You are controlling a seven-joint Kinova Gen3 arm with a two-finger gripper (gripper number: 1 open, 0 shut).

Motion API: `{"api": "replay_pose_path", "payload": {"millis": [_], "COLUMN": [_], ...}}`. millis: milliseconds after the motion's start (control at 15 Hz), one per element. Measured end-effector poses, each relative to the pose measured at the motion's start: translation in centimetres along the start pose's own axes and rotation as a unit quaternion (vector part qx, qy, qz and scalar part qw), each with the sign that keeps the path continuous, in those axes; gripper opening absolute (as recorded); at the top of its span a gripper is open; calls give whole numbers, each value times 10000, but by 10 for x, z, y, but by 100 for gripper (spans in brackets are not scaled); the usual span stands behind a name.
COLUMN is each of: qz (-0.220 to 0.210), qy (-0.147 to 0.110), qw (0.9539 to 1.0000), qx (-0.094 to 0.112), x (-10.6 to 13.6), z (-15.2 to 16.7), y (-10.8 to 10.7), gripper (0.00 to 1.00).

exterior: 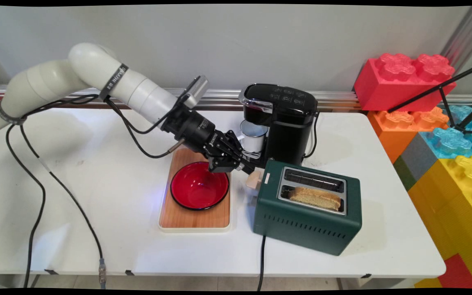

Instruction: Press the toaster switch

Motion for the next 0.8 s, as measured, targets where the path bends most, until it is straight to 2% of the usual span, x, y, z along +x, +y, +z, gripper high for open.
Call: {"api": "replay_pose_path", "payload": {"millis": [800], "qz": [-226], "qy": [42], "qw": [9997], "qx": [-129], "x": [-17], "z": [24], "y": [-4], "gripper": [0]}}
